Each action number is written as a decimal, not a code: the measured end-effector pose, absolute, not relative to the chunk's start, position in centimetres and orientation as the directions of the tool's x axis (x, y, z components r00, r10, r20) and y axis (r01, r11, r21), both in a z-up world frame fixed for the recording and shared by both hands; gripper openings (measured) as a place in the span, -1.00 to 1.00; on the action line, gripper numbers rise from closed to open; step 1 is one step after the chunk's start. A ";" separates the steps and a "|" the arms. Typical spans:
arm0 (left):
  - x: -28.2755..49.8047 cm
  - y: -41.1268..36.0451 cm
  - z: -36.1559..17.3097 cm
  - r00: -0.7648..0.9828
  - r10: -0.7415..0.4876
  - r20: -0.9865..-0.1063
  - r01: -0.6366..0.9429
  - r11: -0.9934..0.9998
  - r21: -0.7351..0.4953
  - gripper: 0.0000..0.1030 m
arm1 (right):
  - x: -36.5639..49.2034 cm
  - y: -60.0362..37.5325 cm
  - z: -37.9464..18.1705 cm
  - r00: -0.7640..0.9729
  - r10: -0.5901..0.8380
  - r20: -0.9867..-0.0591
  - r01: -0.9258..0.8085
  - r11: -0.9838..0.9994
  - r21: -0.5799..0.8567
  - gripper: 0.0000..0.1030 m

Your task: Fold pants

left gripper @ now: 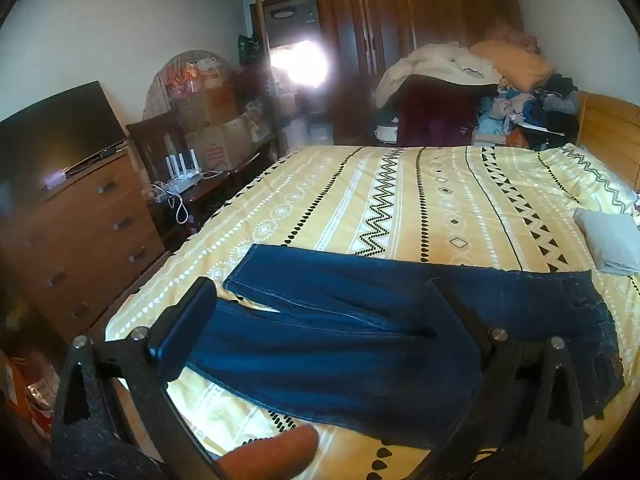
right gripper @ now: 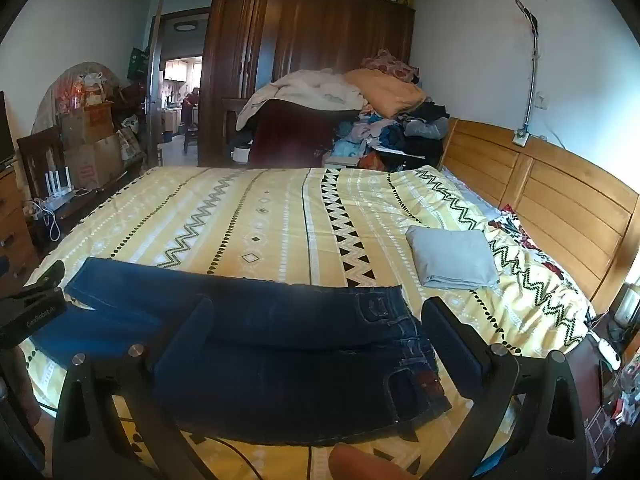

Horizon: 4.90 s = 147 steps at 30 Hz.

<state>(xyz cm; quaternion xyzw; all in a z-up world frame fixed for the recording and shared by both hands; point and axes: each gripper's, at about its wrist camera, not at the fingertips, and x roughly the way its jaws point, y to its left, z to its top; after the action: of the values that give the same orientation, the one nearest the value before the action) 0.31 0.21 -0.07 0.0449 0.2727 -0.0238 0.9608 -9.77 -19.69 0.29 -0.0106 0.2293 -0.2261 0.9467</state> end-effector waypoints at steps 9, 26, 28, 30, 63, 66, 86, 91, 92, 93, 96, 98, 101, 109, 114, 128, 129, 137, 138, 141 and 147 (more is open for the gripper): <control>1.5 4.3 2.5 0.917 0.041 -0.397 -0.005 0.996 0.091 1.00 | -10.1 -20.1 1.7 0.807 -0.439 -0.395 0.417 0.897 -0.146 1.00; 14.0 18.4 8.9 0.956 0.270 -0.117 -0.239 0.944 0.228 1.00 | -6.3 -18.4 -0.1 0.889 -0.267 -0.372 0.208 0.959 -0.191 1.00; 17.0 18.5 5.2 0.944 0.217 -0.249 -0.163 0.962 0.218 1.00 | -3.7 -17.7 -2.5 0.868 -0.235 -0.438 0.169 0.968 -0.184 1.00; 21.7 16.7 -1.3 0.885 0.135 -0.446 -0.045 0.977 0.207 1.00 | -1.2 -18.1 -6.2 0.856 -0.222 -0.468 0.151 0.971 -0.185 1.00; 37.9 14.1 -17.3 0.503 -0.139 -0.853 0.318 0.947 0.033 -0.63 | 16.7 -23.7 -20.5 0.723 -0.091 -0.685 0.093 0.995 -0.034 1.00; 38.1 14.5 -17.2 0.503 -0.149 -0.851 0.323 0.946 0.025 -0.65 | 15.8 -30.0 -20.3 0.701 -0.130 -0.701 0.173 0.985 -0.010 0.96; 39.6 13.5 -19.5 0.520 -0.095 -0.849 0.284 0.956 0.067 -0.66 | 20.7 -59.5 -29.5 0.453 -0.141 -0.880 0.340 0.940 0.025 0.51; 39.7 13.4 -19.9 0.525 -0.082 -0.847 0.277 0.958 0.079 -0.66 | 21.5 -60.6 -29.8 0.456 -0.083 -0.886 0.304 0.950 0.068 0.46; 39.7 13.4 -20.0 0.527 -0.081 -0.846 0.276 0.958 0.080 -0.66 | 21.5 -60.4 -29.6 0.457 -0.066 -0.887 0.287 0.955 0.076 0.31; 39.7 13.4 -20.1 0.529 -0.078 -0.845 0.275 0.958 0.084 -0.66 | 21.6 -60.2 -29.5 0.460 -0.037 -0.887 0.267 0.959 0.099 0.27; 39.6 13.5 -20.3 0.538 -0.072 -0.840 0.274 0.957 0.093 -0.66 | 22.1 -59.4 -29.7 0.440 -0.031 -0.897 0.225 0.971 0.077 0.18; 39.4 13.5 -20.3 0.544 -0.069 -0.836 0.272 0.957 0.098 -0.67 | 22.0 -59.4 -29.7 0.440 -0.033 -0.897 0.220 0.973 0.072 -0.21; 38.8 13.2 -19.4 0.575 -0.052 -0.817 0.255 0.960 0.118 -0.70 | 21.4 -59.7 -28.5 0.480 -0.023 -0.877 0.228 0.969 0.099 -0.71; 31.1 16.8 -9.2 0.744 -0.196 -0.639 0.237 0.971 -0.021 -0.70 | 14.6 -57.2 -21.4 0.633 -0.025 -0.774 0.217 0.965 0.146 -0.77; 23.6 20.8 -5.2 0.800 -0.230 -0.555 0.233 0.970 -0.067 -0.70 | 6.0 -53.8 -16.4 0.687 -0.005 -0.727 0.168 0.974 0.152 -0.80; 12.6 29.2 -18.4 0.640 -0.181 -0.747 0.059 0.981 -0.187 -0.20 | -13.0 -46.0 -27.2 0.340 -0.003 -0.940 0.200 0.977 0.069 -0.83; 12.7 29.1 -17.9 0.650 -0.174 -0.740 0.058 0.982 -0.181 -0.16 | -13.3 -45.6 -27.0 0.347 -0.012 -0.938 0.209 0.976 0.065 -0.82; 9.6 31.9 -14.5 0.739 -0.154 -0.656 -0.023 0.967 -0.253 0.14 | -12.3 -39.0 -19.9 0.433 -0.083 -0.898 0.154 0.988 -0.017 -0.28; 9.1 32.1 -14.7 0.744 -0.167 -0.647 -0.028 0.960 -0.280 0.14 | -11.2 -37.5 -19.2 0.443 -0.075 -0.894 0.121 0.992 -0.023 -0.29; 6.8 32.7 -16.3 0.726 -0.253 -0.640 -0.025 0.920 -0.392 0.14 | -6.7 -31.3 -17.4 0.491 -0.003 -0.871 -0.009 1.000 -0.008 -0.29; 5.6 31.6 -19.1 0.678 -0.375 -0.632 0.019 0.869 -0.495 0.10 | 2.6 -14.1 -17.1 0.499 0.237 -0.834 -0.384 0.923 0.032 -0.29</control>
<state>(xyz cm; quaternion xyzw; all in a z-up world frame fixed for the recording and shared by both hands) 5.65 31.64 -19.11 -0.2307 0.3854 -0.1112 0.8865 2.64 -14.09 -17.12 -0.0788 0.4673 0.1799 0.8620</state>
